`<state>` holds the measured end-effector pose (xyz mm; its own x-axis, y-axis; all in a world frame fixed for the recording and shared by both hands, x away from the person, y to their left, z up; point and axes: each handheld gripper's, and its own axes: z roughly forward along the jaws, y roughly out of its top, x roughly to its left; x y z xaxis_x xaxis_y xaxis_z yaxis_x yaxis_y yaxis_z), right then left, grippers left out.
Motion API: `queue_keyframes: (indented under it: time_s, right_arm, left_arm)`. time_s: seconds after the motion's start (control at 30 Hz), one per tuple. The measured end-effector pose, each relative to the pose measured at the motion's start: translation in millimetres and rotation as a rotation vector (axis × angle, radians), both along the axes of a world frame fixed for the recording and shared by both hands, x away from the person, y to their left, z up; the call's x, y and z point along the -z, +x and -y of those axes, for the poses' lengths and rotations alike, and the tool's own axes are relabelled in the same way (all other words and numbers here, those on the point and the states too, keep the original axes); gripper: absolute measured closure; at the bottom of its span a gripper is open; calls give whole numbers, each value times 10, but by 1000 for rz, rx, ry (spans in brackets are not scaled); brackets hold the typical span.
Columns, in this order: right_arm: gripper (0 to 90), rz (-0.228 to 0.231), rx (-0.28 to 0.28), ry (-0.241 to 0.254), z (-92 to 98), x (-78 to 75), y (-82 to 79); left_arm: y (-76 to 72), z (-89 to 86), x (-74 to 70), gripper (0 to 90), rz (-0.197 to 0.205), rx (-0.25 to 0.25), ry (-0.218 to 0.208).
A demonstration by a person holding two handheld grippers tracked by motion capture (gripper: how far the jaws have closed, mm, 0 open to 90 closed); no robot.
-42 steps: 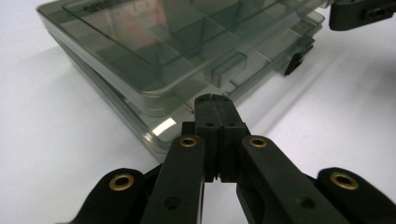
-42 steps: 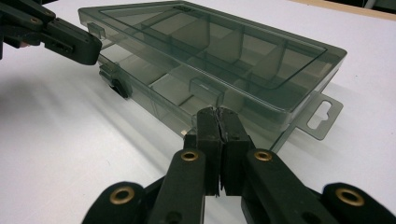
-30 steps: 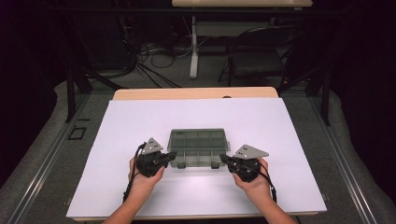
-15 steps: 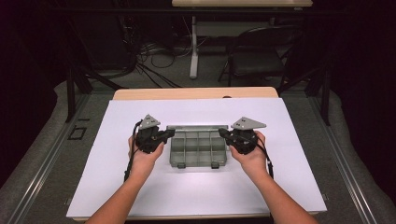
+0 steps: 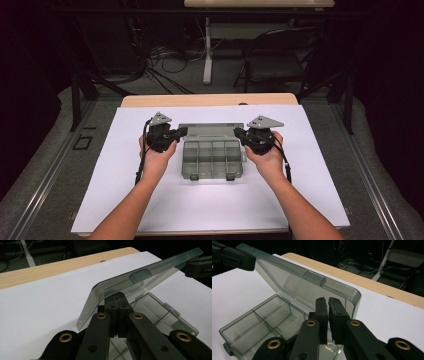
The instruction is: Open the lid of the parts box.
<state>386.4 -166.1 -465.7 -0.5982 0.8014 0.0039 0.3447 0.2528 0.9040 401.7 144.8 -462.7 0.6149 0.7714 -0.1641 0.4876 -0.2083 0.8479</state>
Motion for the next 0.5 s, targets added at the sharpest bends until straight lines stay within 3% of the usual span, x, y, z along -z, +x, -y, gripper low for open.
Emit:
queue_keyframes:
  time_s: [0.23, 0.5]
  right_arm:
    - [793, 22, 16, -7, 105, 57, -96]
    - [739, 19, 73, -34, 234, 231, -6]
  left_arm:
    - [22, -7, 10, 900, 1, -8, -1]
    - [33, -1, 19, 900, 0, -13, 3]
